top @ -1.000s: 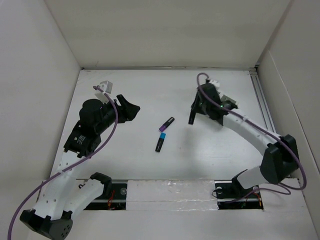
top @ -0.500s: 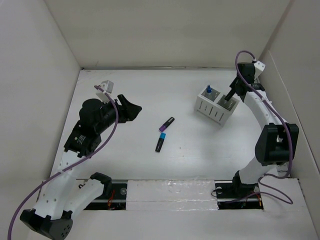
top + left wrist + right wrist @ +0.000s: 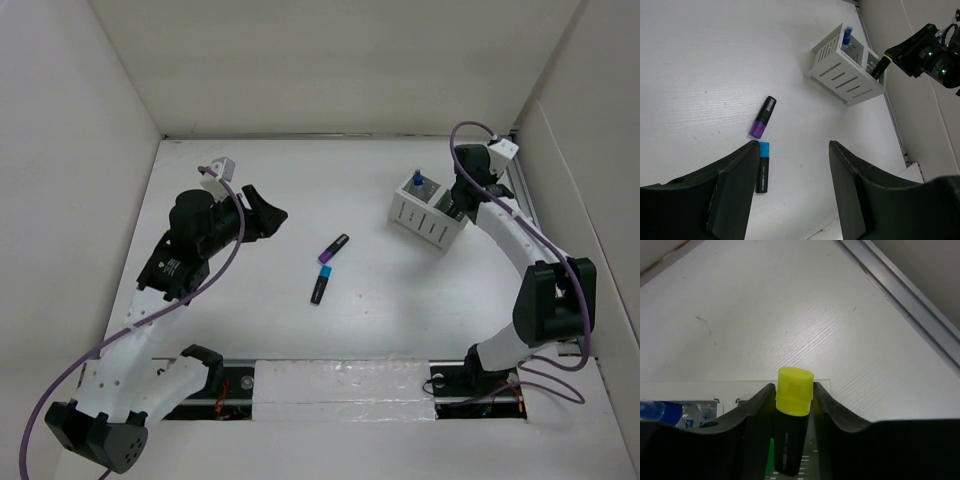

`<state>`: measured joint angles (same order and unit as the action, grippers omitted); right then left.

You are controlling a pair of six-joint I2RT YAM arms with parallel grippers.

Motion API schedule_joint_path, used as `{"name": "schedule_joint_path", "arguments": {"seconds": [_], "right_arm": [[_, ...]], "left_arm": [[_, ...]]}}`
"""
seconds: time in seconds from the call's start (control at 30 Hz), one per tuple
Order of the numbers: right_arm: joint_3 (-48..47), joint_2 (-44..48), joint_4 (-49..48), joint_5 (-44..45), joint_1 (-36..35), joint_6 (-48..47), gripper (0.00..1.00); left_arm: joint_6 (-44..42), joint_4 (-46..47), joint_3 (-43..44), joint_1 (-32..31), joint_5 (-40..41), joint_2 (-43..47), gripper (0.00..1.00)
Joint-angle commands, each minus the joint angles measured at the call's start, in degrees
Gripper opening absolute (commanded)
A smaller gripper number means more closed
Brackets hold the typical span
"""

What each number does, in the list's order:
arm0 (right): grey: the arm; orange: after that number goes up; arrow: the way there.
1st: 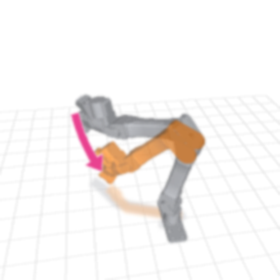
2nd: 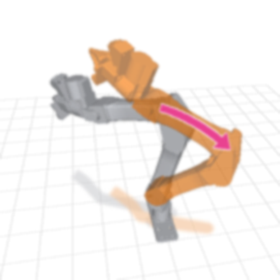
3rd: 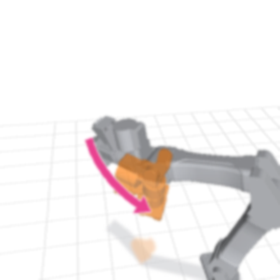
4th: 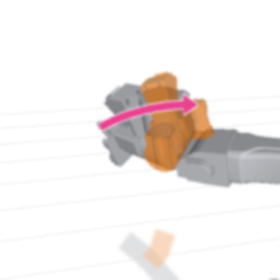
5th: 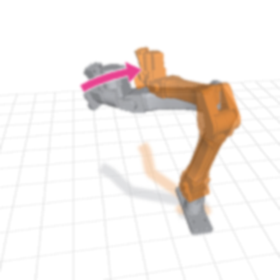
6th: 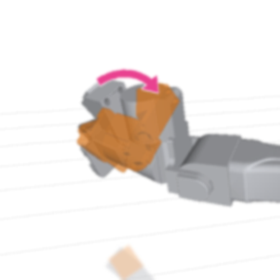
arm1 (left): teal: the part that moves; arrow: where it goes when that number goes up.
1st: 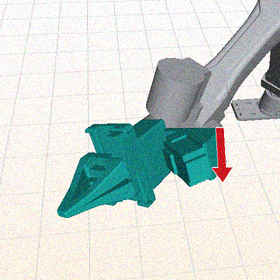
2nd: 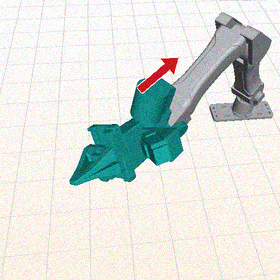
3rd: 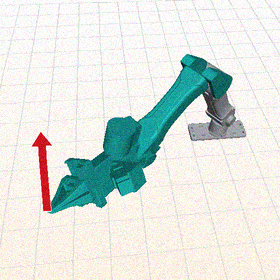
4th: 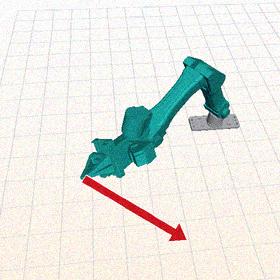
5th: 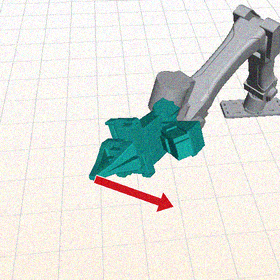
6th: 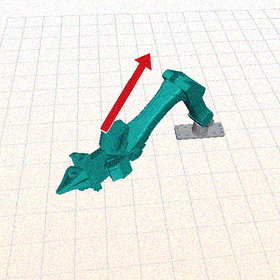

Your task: Organize the desk

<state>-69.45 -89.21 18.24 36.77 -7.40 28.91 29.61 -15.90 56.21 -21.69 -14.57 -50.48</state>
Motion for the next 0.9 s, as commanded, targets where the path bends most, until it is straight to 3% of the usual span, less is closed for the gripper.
{"name": "schedule_joint_path", "arguments": {"seconds": [0.0, 0.13, 0.27, 0.3, 0.4, 0.57, 0.63, 0.67, 0.73, 0.87], "right_arm": [[1.5, 3.9, -3.0, 4.2, -1.9, 1.2, 0.41], [2.5, 7.2, -1.4, 2.8, -3.2, 1.1, 0.62], [3.2, 11.8, -0.1, -0.5, -6.1, -0.3, 0.61], [3.3, 13.0, 2.0, -3.1, -8.1, 0.2, 0.39], [4.9, 14.6, 2.1, -8.4, -13.2, 0.4, 0.04], [8.5, 12.8, 4.9, -16.2, -30.9, 5.8, 0.0], [8.8, 10.0, 4.4, -20.0, -34.8, 9.4, 0.28], [8.4, 7.5, 3.6, -22.0, -38.0, 10.6, 0.54], [7.8, 4.4, 3.2, -22.8, -40.7, 11.2, 0.68], [1.8, -4.4, 6.4, -23.3, -45.1, 11.2, 0.78]], "left_arm": [[-0.6, 2.9, 1.9, -0.2, -0.6, 0.4, 0.53], [-0.6, 3.1, 1.4, -0.2, -0.7, 0.5, 0.53], [-0.6, 2.9, 2.1, -0.2, -0.2, 0.4, 0.53], [-0.3, 3.0, 2.3, -0.2, -0.1, 0.4, 0.53], [0.3, 3.5, 2.6, -0.2, -0.6, 0.6, 0.53], [1.4, 3.5, 3.8, -0.2, -2.0, 1.3, 0.53], [1.7, 3.8, 4.1, -0.2, -2.0, 2.0, 0.53], [1.9, 3.9, 4.2, -0.2, -2.2, 2.4, 0.53], [2.0, 3.9, 4.2, -0.2, -2.2, 2.8, 0.53], [1.9, 3.1, 4.0, -0.2, -2.0, 3.7, 0.53]]}}
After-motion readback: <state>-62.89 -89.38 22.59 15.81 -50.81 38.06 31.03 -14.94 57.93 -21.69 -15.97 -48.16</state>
